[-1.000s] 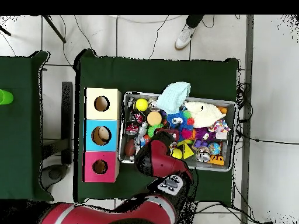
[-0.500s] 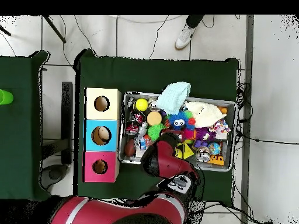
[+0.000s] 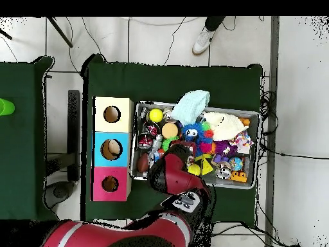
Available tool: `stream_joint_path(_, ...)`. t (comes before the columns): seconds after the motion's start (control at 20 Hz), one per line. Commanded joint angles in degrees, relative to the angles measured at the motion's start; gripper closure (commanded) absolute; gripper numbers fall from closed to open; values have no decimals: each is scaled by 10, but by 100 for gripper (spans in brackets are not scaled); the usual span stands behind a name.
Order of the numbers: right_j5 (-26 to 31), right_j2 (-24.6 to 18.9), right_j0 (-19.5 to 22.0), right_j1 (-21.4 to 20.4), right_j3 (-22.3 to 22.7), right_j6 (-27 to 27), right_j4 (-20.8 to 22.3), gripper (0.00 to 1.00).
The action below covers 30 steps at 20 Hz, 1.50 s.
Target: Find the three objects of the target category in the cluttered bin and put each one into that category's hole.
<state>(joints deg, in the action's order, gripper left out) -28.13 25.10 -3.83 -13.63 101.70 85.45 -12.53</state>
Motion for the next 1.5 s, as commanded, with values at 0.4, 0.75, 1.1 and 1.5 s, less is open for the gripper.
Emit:
stream_joint_path(0.4, 10, -66, 3, -15, -10, 142, -31, 0)
stream_joint_path(0.75, -73, -88, 42, 39, -15, 171, 16, 0)
stream_joint_path(1.1, -112, -72, 29, 59, -1, 162, 9, 0)
stream_joint_path(1.5, -120, -63, -3, 56, 19, 159, -43, 0)
